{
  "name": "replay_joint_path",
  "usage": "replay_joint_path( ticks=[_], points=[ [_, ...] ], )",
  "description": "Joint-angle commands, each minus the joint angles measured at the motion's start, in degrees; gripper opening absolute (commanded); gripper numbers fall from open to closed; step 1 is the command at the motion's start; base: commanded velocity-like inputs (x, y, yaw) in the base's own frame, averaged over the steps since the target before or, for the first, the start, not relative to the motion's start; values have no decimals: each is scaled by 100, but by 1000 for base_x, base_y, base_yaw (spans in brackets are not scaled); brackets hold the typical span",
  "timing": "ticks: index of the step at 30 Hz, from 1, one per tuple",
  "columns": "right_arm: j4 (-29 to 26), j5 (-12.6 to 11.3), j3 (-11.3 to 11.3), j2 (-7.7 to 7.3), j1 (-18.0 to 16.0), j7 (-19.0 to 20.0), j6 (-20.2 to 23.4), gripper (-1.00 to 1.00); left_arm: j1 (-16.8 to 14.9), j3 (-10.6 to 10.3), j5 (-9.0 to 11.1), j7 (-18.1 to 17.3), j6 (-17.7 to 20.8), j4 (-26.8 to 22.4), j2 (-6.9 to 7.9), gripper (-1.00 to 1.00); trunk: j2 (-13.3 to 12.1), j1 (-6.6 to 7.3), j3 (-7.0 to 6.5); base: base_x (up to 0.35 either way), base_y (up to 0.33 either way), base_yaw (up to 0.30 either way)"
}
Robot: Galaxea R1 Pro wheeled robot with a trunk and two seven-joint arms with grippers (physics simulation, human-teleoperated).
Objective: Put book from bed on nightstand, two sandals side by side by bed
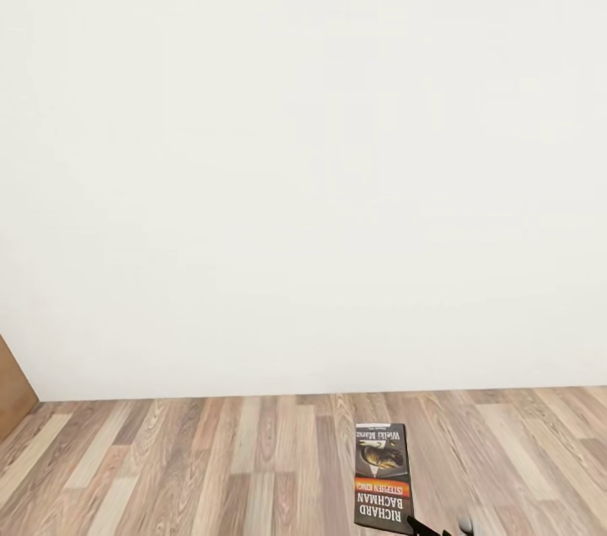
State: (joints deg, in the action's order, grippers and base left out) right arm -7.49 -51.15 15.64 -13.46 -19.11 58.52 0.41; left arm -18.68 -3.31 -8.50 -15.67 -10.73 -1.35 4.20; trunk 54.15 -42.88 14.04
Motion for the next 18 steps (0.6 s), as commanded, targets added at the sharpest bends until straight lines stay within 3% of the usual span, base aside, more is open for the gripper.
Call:
replay_joint_path(
  ticks=[1,18],
  points=[
    [0,-62,27,-2,-5,10,3,-100,-4,-30,-29,3,-34,3,2,100,5,-4,7,326,0,0],
    [0,-62,27,-5,-4,10,3,-100,-4,-30,-30,3,-34,3,2,100,5,-4,7,326,0,0]
  ],
)
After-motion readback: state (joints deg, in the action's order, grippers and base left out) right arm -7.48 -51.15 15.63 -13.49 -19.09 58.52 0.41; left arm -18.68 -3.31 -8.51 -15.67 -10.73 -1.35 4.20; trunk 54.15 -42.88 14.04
